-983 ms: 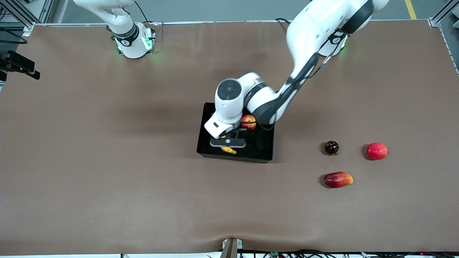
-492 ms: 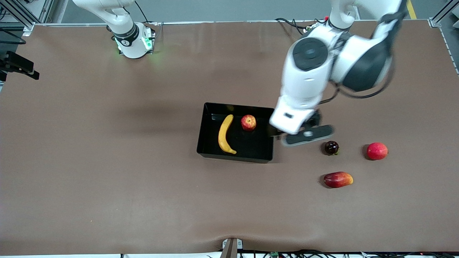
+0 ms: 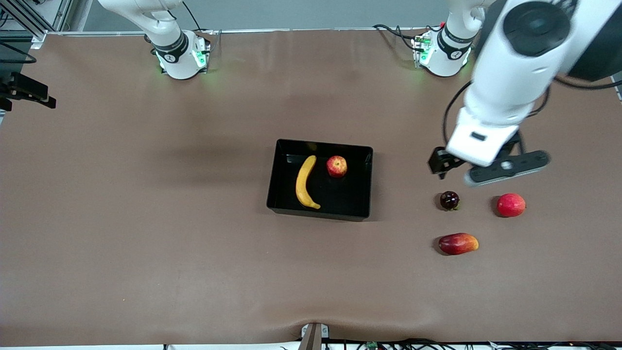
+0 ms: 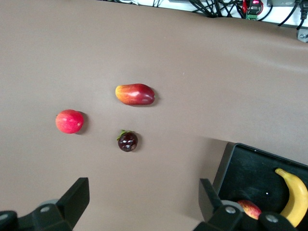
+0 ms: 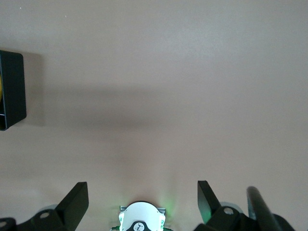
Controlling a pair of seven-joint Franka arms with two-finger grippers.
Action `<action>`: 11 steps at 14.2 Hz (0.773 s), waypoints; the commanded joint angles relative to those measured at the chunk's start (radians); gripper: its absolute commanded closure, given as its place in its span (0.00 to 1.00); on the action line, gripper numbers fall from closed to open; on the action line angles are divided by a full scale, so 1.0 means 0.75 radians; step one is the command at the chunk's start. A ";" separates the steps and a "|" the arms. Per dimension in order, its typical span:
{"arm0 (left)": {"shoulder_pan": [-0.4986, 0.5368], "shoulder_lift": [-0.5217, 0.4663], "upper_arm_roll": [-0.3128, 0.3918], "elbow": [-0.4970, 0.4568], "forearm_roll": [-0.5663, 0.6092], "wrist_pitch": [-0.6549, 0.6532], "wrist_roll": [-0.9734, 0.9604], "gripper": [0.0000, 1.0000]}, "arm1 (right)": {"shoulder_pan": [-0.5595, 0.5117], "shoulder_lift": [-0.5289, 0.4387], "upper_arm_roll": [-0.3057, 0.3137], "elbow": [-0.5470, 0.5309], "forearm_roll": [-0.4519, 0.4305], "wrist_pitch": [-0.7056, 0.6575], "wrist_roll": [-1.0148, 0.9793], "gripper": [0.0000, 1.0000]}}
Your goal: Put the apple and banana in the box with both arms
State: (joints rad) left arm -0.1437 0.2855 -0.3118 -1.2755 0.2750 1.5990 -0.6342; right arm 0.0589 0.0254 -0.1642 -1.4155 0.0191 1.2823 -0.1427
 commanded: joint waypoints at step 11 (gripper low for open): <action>0.116 -0.401 0.264 -0.385 -0.327 -0.060 0.551 0.00 | -0.009 0.019 -0.006 0.038 0.019 0.002 -0.012 0.00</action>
State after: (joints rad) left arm -0.0333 0.0645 -0.1695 -1.4633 0.0685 1.5344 -0.2743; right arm 0.0586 0.0283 -0.1663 -1.4096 0.0194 1.2883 -0.1428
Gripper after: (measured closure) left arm 0.000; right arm 0.000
